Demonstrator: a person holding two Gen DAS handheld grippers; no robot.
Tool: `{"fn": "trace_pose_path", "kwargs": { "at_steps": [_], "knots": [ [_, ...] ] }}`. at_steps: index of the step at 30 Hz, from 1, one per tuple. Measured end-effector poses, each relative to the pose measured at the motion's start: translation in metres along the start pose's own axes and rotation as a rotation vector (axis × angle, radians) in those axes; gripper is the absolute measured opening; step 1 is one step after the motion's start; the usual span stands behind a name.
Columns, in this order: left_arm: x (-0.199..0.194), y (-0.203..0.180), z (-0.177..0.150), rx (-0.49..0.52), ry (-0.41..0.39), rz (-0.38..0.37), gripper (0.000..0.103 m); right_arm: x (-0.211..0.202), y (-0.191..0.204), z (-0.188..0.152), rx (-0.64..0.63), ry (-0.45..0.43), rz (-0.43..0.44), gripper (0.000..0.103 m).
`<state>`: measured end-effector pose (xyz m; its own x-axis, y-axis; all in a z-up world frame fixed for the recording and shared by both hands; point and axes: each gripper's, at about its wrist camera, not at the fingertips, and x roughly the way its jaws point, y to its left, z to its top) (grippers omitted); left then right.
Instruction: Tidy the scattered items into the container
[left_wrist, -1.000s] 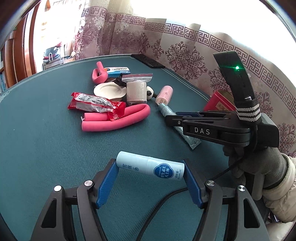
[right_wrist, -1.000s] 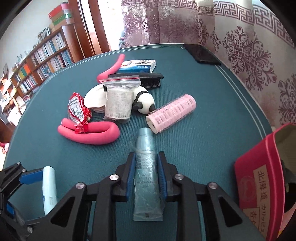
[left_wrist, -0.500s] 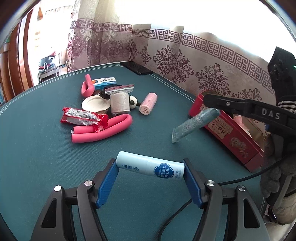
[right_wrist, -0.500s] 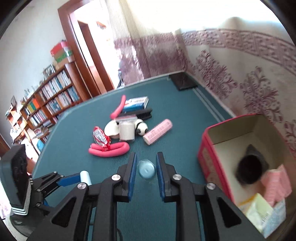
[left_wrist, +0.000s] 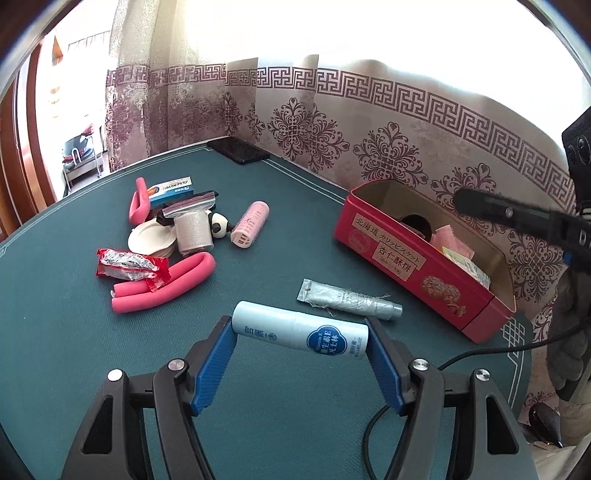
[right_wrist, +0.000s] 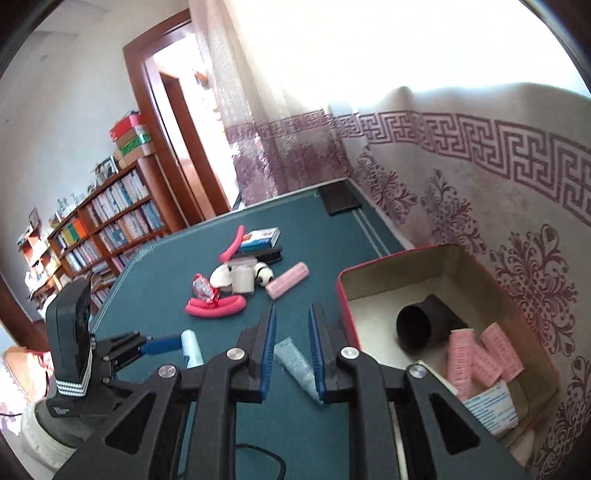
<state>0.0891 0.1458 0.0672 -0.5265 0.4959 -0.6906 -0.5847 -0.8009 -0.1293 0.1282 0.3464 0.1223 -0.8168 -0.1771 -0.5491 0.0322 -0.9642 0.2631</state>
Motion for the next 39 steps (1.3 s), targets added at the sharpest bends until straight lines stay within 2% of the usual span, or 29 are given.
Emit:
{"fn": "trace_pose_path", "kwargs": {
  "at_steps": [2,3,6,9,18,20,21,22,23,27,31,35,39],
  "knots": [
    [-0.001,0.0,-0.002,-0.004,0.0,0.005,0.071,0.018,0.011,-0.012,-0.07,0.058,0.016,0.05],
    [-0.002,0.001,-0.003,-0.007,0.002,0.009,0.071,0.029,0.015,-0.019,-0.103,0.087,0.016,0.053],
    [-0.005,0.005,-0.008,-0.02,0.005,0.022,0.071,0.064,0.016,-0.037,-0.135,0.189,-0.005,0.054],
    [-0.006,0.011,-0.013,-0.035,0.007,0.031,0.071,0.09,0.01,-0.048,-0.135,0.254,-0.01,0.052],
    [-0.006,0.02,-0.018,-0.059,0.0,0.016,0.071,0.125,0.017,-0.053,-0.225,0.326,-0.111,0.05],
    [-0.007,0.022,-0.019,-0.063,-0.003,0.014,0.071,0.13,0.017,-0.058,-0.231,0.354,-0.124,0.042],
    [-0.007,0.023,-0.019,-0.065,-0.005,0.013,0.071,0.127,0.019,-0.059,-0.245,0.344,-0.124,0.038],
    [-0.008,0.024,-0.019,-0.068,-0.007,0.013,0.071,0.126,0.021,-0.06,-0.252,0.344,-0.119,0.027],
    [-0.008,0.025,-0.02,-0.071,-0.007,0.014,0.071,0.125,0.022,-0.061,-0.249,0.346,-0.113,0.024],
    [-0.008,0.029,-0.02,-0.081,-0.009,0.017,0.071,0.121,0.019,-0.062,-0.181,0.337,-0.081,0.024],
    [-0.009,0.03,-0.02,-0.081,-0.008,0.024,0.071,0.111,0.005,-0.055,-0.019,0.321,0.041,0.024],
    [-0.01,0.029,-0.018,-0.08,-0.011,0.028,0.071,0.091,-0.005,-0.046,0.084,0.268,0.126,0.024],
    [-0.007,0.02,-0.015,-0.058,-0.006,0.019,0.071,0.065,-0.008,-0.034,0.099,0.197,0.126,0.024]
  ]
}}
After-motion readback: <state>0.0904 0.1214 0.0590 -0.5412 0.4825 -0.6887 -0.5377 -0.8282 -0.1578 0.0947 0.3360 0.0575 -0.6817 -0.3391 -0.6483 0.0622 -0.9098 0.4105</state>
